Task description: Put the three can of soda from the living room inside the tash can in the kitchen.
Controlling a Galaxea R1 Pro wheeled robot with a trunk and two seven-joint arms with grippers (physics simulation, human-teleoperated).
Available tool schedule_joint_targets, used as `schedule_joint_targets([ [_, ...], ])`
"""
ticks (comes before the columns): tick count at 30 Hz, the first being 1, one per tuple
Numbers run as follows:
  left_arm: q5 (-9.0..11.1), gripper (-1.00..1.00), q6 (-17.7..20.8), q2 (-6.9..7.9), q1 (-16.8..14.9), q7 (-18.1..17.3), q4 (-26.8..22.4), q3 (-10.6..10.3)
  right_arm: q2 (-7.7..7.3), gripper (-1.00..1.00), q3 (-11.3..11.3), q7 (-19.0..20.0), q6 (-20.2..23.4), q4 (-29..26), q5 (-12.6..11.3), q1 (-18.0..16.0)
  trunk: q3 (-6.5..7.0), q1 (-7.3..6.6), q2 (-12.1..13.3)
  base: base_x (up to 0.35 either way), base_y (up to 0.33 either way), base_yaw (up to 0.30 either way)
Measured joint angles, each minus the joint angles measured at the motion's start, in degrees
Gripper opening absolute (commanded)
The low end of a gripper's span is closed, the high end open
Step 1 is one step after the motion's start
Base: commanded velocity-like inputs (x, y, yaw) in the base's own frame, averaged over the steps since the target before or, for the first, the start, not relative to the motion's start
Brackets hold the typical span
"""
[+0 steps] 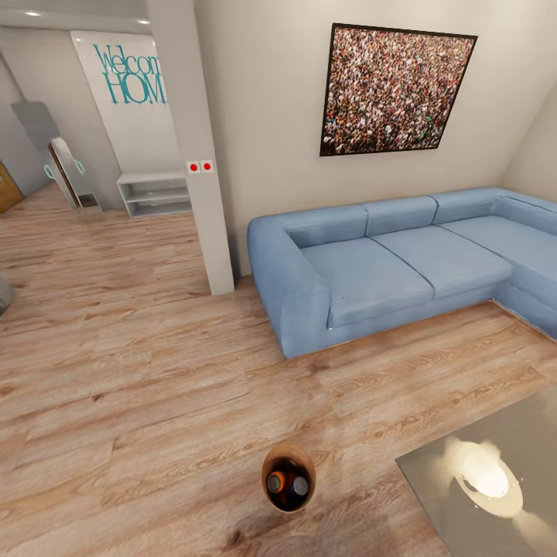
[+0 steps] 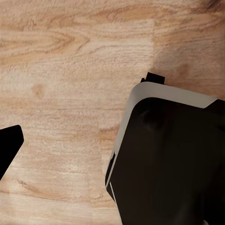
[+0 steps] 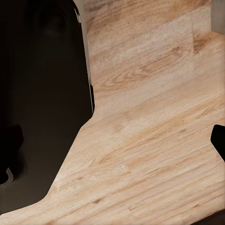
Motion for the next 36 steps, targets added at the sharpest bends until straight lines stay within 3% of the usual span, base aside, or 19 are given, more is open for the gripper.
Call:
schedule_joint_targets([
  [36,0.01,1.0,0.0,0.0,0.0,0.0,0.02,0.0,0.0,1.0,0.0,-0.01,0.0,0.0,0.0,0.0,0.0,0.0,0.0,0.0,0.0,0.0],
])
